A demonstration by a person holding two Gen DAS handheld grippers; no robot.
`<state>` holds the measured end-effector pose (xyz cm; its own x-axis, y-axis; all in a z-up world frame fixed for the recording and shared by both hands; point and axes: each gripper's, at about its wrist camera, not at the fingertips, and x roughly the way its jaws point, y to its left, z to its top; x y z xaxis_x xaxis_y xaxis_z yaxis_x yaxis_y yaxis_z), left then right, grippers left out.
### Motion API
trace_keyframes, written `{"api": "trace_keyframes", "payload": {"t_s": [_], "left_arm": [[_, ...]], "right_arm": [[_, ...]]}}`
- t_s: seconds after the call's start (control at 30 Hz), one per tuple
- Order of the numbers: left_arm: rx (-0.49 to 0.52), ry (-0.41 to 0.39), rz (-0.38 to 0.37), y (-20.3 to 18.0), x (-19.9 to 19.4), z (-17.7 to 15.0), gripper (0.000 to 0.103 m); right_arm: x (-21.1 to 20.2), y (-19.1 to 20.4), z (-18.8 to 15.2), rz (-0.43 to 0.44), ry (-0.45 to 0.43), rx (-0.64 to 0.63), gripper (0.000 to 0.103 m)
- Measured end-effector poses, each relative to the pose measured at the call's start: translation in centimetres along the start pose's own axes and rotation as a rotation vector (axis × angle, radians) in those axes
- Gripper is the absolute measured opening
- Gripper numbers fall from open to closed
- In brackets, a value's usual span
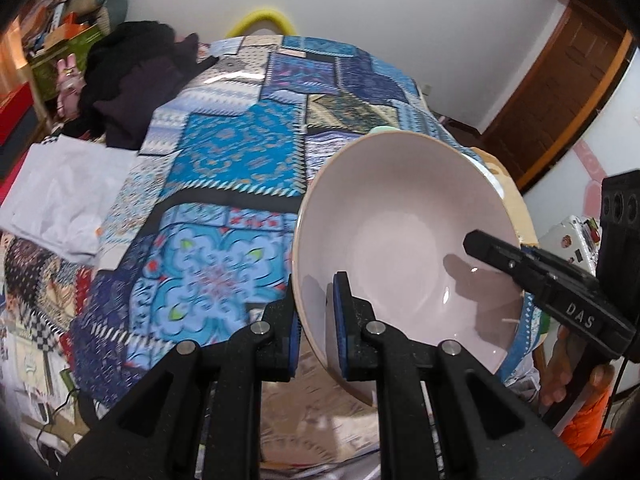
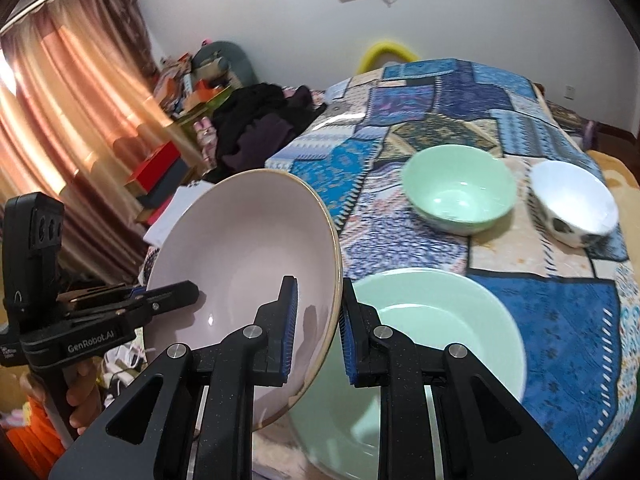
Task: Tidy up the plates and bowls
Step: 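Lift the pink bowl with both tools and carry it over the plate stack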
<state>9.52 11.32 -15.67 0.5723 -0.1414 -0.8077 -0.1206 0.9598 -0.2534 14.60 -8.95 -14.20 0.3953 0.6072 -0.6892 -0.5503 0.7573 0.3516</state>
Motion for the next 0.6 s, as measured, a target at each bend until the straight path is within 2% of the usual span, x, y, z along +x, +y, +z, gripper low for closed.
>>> {"api": "trace_keyframes", "payload": {"t_s": [0.33,0.6], "left_arm": [[-0.073,0.019,0.054,4.9,-0.5,-1.9,0.013],[-0.135,0.065,0.056,7.8,0.9,-3.3,0.013]], "right_arm": [[4.1,3.5,-0.2,0.041,0.099,-0.072,0.018],[7.8,4.6,-0.4,0.048,0.195,-0.092,0.018]]}}
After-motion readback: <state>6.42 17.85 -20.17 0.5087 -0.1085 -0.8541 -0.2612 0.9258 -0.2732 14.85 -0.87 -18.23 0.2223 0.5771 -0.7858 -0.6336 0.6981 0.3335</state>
